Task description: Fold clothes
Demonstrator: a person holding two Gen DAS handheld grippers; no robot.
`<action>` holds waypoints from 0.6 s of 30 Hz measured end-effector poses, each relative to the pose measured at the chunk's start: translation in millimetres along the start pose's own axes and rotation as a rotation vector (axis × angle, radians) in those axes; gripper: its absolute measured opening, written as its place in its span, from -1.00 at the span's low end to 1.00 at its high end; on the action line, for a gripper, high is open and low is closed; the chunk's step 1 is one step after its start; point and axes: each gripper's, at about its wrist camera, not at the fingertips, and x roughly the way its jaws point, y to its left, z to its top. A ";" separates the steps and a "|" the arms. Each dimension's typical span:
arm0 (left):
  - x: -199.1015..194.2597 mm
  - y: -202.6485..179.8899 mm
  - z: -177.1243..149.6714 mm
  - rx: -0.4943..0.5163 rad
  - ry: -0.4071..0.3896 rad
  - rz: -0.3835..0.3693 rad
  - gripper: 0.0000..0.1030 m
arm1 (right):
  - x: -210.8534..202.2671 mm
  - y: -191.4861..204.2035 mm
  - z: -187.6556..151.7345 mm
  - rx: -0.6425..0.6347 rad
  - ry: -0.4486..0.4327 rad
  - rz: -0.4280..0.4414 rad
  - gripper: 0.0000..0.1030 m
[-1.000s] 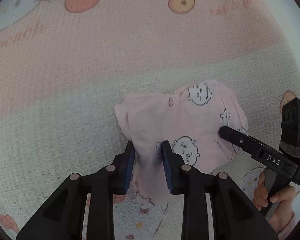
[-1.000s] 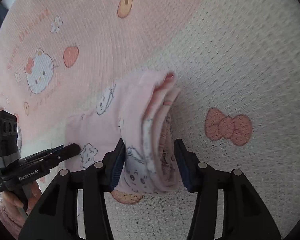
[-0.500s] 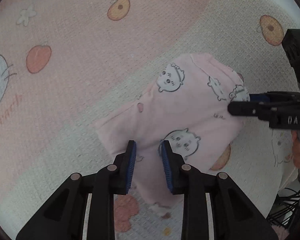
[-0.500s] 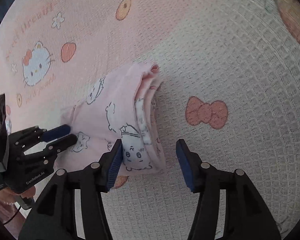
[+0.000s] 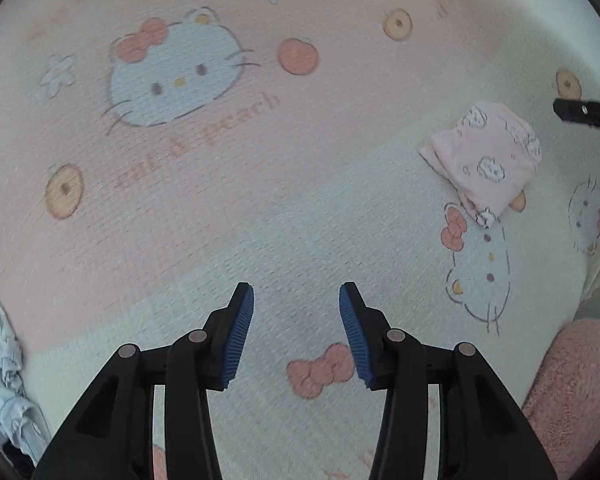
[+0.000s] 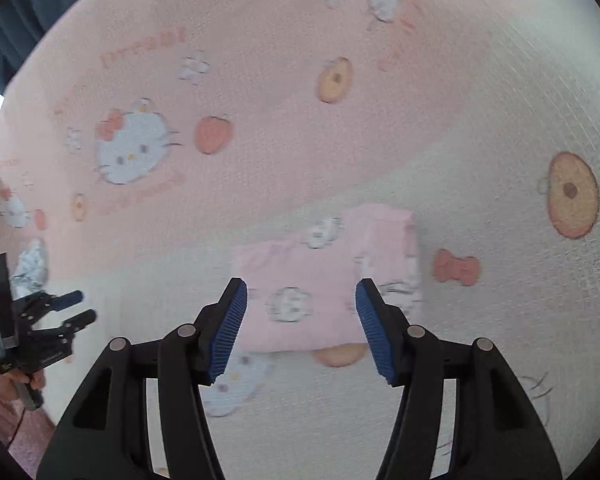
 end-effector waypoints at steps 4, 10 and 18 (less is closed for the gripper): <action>-41.3 49.3 5.9 -0.163 -0.093 0.077 0.08 | -22.7 112.5 2.4 -0.108 -0.053 0.085 0.86; -106.7 100.4 -10.7 -0.369 -0.160 0.187 0.12 | -25.0 238.1 -19.0 -0.200 -0.093 -0.082 0.86; -220.4 107.2 -75.1 -0.364 -0.214 0.339 0.15 | -70.2 327.9 -85.5 -0.165 -0.126 -0.017 0.95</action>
